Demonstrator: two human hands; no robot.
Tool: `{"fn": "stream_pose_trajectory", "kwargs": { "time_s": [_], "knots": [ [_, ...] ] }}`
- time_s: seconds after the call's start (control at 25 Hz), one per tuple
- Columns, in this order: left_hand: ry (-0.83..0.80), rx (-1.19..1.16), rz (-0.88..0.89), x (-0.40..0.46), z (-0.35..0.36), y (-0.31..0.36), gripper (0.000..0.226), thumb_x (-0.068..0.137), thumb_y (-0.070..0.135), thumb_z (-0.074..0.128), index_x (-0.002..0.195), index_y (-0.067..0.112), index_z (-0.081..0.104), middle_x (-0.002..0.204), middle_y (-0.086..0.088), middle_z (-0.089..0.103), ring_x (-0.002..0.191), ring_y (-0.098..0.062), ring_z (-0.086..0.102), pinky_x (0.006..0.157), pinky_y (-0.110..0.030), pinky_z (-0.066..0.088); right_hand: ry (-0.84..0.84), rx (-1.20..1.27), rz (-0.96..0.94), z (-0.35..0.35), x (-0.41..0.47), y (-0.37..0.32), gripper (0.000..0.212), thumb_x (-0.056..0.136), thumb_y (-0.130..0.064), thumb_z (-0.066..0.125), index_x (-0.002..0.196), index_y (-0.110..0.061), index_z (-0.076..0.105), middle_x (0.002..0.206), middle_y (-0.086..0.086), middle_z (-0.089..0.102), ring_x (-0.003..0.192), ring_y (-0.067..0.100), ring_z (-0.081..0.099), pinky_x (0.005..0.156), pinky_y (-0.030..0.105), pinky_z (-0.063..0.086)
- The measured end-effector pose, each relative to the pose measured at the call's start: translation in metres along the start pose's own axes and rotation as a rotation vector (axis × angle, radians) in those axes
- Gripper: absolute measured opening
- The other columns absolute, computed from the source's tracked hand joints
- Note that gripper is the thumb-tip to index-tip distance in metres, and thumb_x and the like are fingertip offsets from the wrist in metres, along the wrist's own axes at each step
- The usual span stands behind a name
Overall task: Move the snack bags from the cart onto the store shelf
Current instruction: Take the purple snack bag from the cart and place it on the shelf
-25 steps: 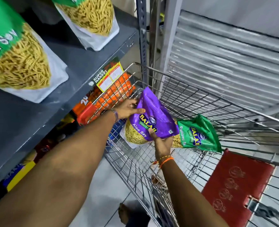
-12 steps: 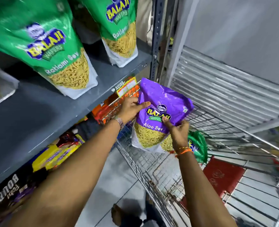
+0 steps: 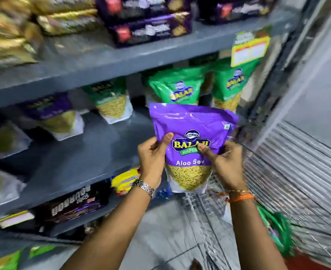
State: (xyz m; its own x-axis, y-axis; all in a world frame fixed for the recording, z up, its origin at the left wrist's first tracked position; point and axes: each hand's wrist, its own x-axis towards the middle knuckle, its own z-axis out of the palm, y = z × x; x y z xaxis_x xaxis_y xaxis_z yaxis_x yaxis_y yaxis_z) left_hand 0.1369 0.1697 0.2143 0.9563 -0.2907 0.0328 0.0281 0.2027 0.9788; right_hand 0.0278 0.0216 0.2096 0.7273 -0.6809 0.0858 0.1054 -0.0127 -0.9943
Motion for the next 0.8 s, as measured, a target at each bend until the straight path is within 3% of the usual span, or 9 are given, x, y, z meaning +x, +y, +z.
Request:
{"fn": "stream_pose_trajectory", "kwargs": {
  "time_s": [0.12, 0.2, 0.4, 0.56, 0.68, 0.8],
  "knots": [
    [0.154, -0.082, 0.037, 0.014, -0.072, 0.035, 0.017, 0.083, 0.031, 0.076, 0.071, 0.019, 0.075, 0.082, -0.006, 0.065, 0.08, -0.015, 0.051, 0.071, -0.034, 0.046, -0.166, 0.018, -0.042, 0.089, 0.006, -0.011, 0.018, 0.071, -0.023, 0.084, 0.085, -0.015, 0.079, 0.081, -0.009, 0.079, 0.069, 0.001, 0.068, 0.065, 0.021, 0.056],
    [0.225, -0.147, 0.078, 0.024, -0.123, 0.053, 0.015, 0.089, 0.018, 0.072, 0.075, 0.018, 0.078, 0.081, 0.002, 0.074, 0.073, -0.009, 0.062, 0.07, -0.027, 0.054, -0.258, 0.053, -0.055, 0.151, 0.01, -0.011, 0.022, 0.07, -0.018, 0.084, 0.088, -0.008, 0.077, 0.082, -0.005, 0.079, 0.071, 0.006, 0.068, 0.068, 0.027, 0.058],
    [0.368, -0.202, 0.108, 0.054, -0.221, 0.084, 0.021, 0.091, 0.008, 0.068, 0.074, 0.017, 0.077, 0.074, 0.01, 0.076, 0.064, 0.0, 0.065, 0.064, -0.02, 0.057, -0.391, 0.09, -0.022, 0.276, 0.021, -0.004, 0.035, 0.073, -0.007, 0.082, 0.086, 0.019, 0.064, 0.092, 0.042, 0.068, 0.082, 0.021, 0.057, 0.072, 0.06, 0.054],
    [0.472, -0.237, 0.113, 0.078, -0.281, 0.096, 0.026, 0.091, 0.005, 0.068, 0.069, 0.017, 0.076, 0.068, 0.011, 0.076, 0.06, 0.003, 0.067, 0.06, -0.019, 0.057, -0.456, 0.1, 0.001, 0.352, 0.022, 0.001, 0.033, 0.073, 0.0, 0.08, 0.086, 0.023, 0.061, 0.086, 0.032, 0.071, 0.079, 0.022, 0.057, 0.069, 0.05, 0.054],
    [0.482, -0.24, 0.113, 0.091, -0.31, 0.094, 0.028, 0.092, 0.005, 0.067, 0.068, 0.017, 0.074, 0.064, 0.012, 0.075, 0.057, 0.003, 0.066, 0.058, -0.018, 0.056, -0.482, 0.135, 0.066, 0.383, 0.021, 0.009, 0.037, 0.073, 0.001, 0.08, 0.093, 0.025, 0.06, 0.098, 0.044, 0.066, 0.082, 0.025, 0.061, 0.077, 0.052, 0.057],
    [0.464, -0.188, 0.123, 0.097, -0.33, 0.085, 0.041, 0.094, 0.008, 0.065, 0.055, 0.021, 0.07, 0.056, 0.017, 0.067, 0.055, 0.004, 0.058, 0.058, -0.018, 0.051, -0.504, 0.13, 0.114, 0.399, 0.016, 0.02, 0.036, 0.072, 0.003, 0.08, 0.098, 0.022, 0.063, 0.105, 0.04, 0.068, 0.087, 0.026, 0.063, 0.082, 0.056, 0.057]
  ]
}}
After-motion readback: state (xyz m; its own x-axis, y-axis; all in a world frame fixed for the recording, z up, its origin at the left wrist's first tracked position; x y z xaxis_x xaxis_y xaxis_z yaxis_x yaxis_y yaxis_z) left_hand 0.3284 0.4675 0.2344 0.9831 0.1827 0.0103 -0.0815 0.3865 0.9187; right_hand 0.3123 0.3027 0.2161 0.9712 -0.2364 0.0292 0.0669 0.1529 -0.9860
